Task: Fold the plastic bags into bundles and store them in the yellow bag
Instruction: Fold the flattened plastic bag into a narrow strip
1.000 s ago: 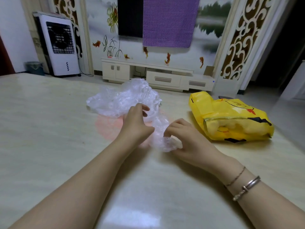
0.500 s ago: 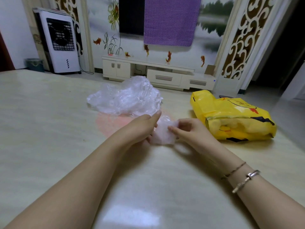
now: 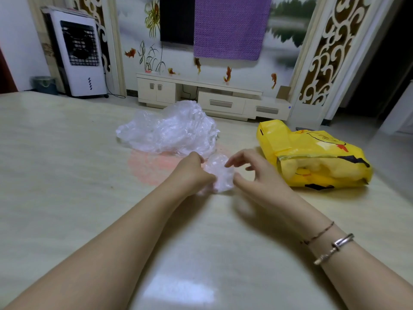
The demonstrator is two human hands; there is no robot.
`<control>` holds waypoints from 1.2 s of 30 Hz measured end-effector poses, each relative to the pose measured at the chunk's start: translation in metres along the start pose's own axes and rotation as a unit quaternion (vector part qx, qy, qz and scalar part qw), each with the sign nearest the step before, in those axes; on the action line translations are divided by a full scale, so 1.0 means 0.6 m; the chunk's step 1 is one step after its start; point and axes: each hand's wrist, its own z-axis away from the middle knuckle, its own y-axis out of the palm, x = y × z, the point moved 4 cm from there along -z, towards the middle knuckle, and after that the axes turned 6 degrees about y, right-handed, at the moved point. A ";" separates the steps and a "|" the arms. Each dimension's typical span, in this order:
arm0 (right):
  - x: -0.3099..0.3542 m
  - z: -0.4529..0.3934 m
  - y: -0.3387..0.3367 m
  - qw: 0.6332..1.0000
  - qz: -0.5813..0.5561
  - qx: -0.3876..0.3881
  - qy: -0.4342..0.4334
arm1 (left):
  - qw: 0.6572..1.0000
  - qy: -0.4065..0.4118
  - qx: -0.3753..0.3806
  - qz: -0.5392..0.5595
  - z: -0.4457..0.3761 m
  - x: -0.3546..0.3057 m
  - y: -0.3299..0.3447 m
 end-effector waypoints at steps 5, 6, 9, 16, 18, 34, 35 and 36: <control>-0.006 0.017 0.018 0.987 0.127 0.101 0.005 | 1.000 -0.015 0.008 0.015 0.003 -0.003 -0.003; -0.009 0.018 0.020 0.985 0.137 0.104 0.009 | 0.999 -0.022 0.010 0.033 0.004 -0.002 -0.005; -0.013 0.012 0.022 0.988 0.137 0.076 0.001 | 0.994 -0.041 0.015 0.095 0.006 0.000 -0.014; -0.014 -0.010 0.029 0.987 0.153 0.030 -0.030 | 0.997 0.040 0.027 0.055 0.019 -0.024 -0.033; -0.018 -0.008 0.024 0.991 0.131 0.026 -0.016 | 0.995 0.065 0.062 0.042 0.025 -0.028 -0.027; -0.058 -0.028 0.022 0.982 -0.083 -0.041 0.166 | 0.986 -0.078 0.089 0.120 0.004 0.009 0.002; -0.061 -0.030 0.025 0.984 -0.047 -0.049 0.164 | 0.985 -0.086 0.084 0.120 0.001 0.013 0.004; -0.062 -0.031 0.027 0.985 -0.014 -0.051 0.165 | 0.986 -0.090 0.079 0.118 -0.002 0.016 0.006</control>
